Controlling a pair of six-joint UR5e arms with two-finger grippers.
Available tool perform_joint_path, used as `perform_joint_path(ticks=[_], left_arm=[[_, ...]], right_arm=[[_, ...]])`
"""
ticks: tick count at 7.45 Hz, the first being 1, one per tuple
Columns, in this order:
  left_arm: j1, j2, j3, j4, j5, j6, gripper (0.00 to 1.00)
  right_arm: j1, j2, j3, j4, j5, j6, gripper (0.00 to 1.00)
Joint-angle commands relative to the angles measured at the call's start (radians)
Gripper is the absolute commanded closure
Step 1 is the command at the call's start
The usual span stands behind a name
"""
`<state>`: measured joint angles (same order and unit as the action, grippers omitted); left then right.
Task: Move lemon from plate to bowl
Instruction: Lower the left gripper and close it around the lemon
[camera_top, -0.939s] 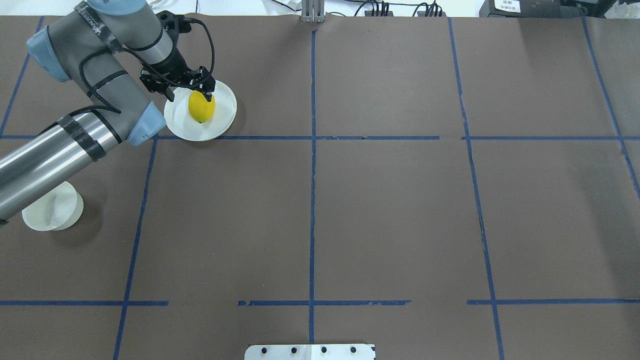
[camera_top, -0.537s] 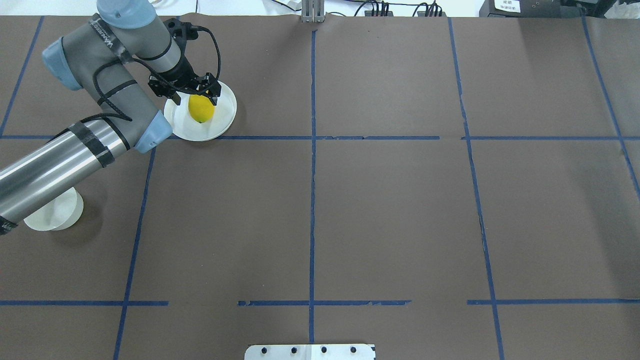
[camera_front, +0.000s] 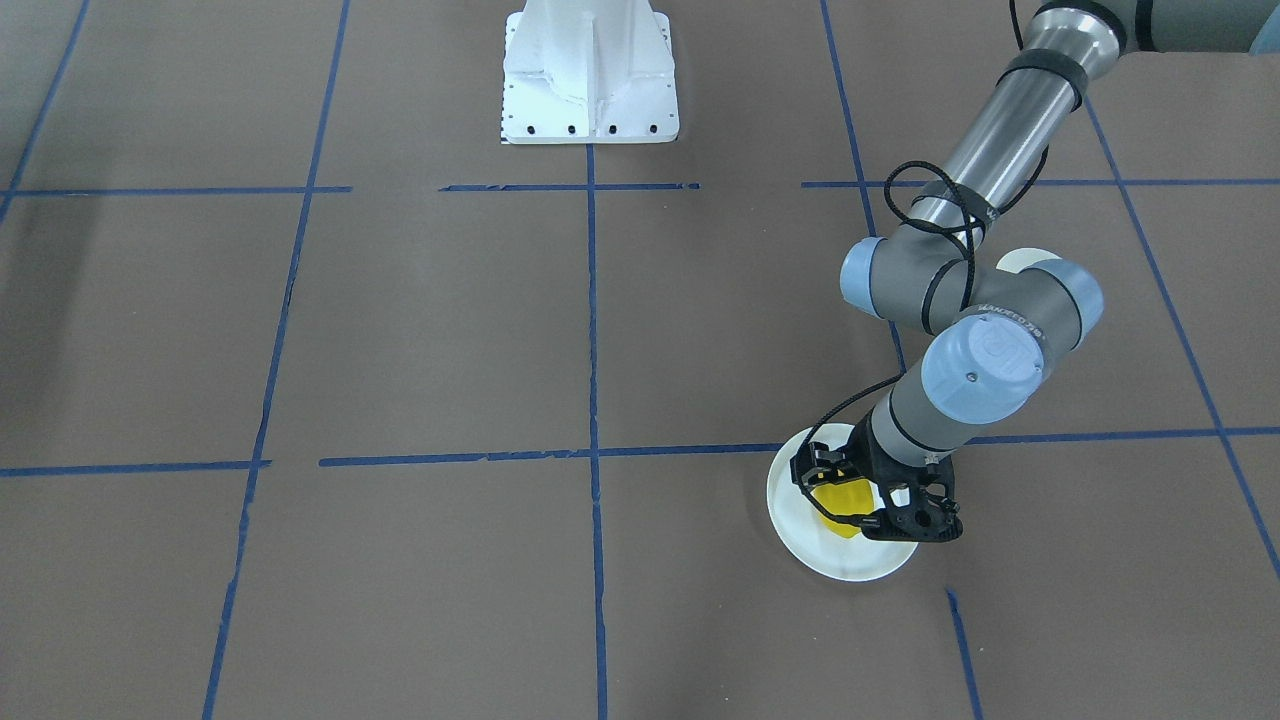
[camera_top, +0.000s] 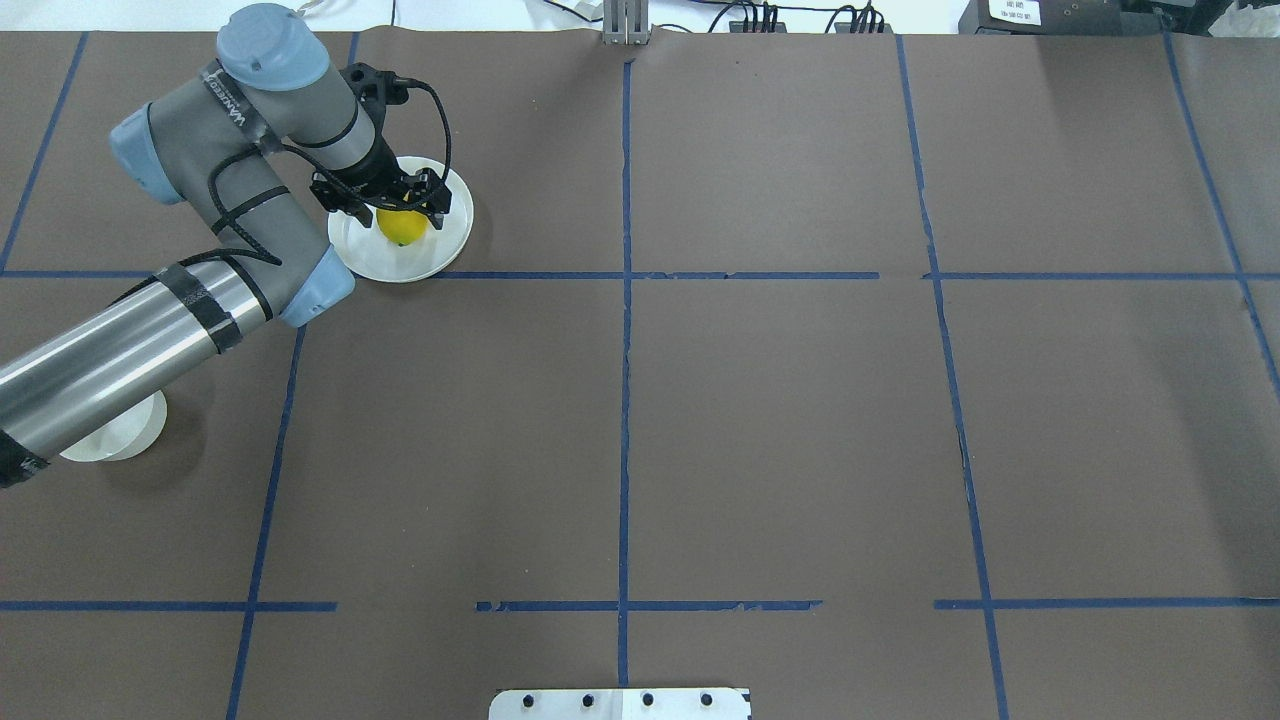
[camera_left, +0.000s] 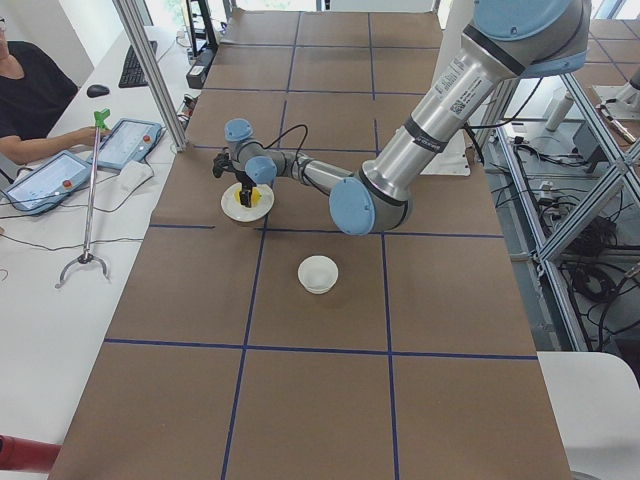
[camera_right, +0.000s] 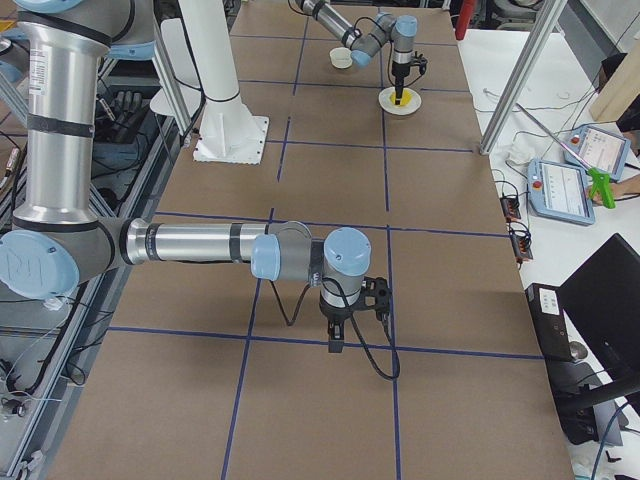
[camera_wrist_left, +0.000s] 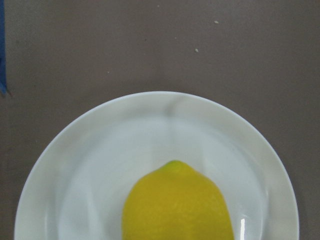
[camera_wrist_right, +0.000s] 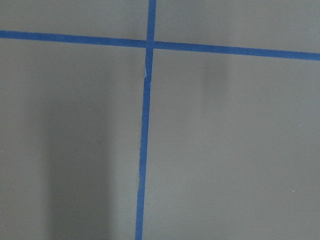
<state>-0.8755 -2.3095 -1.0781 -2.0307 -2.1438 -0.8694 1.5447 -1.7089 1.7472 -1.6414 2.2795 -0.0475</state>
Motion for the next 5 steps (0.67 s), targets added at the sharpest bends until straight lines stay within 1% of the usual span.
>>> perform_joint_path(ticks=[1,2,3,4,5], left_arm=[[0.003,0.002,0.006,-0.013,0.001,0.0,0.08],[0.001,0.001,0.006,-0.013,0.001,0.001,0.25],[-0.007,-0.001,-0.005,-0.013,-0.001,0.001,0.51],[-0.031,0.004,-0.031,-0.008,-0.005,0.003,0.81],[-0.043,0.028,-0.081,-0.003,-0.007,0.003,0.97]], right_arm=[[0.0,0.0,0.0,0.0,0.0,0.0,0.0],[0.0,0.0,0.0,0.0,0.0,0.0,0.0],[0.0,0.0,0.0,0.0,0.0,0.0,0.0],[0.0,0.0,0.0,0.0,0.0,0.0,0.0],[0.0,0.0,0.0,0.0,0.0,0.0,0.0]])
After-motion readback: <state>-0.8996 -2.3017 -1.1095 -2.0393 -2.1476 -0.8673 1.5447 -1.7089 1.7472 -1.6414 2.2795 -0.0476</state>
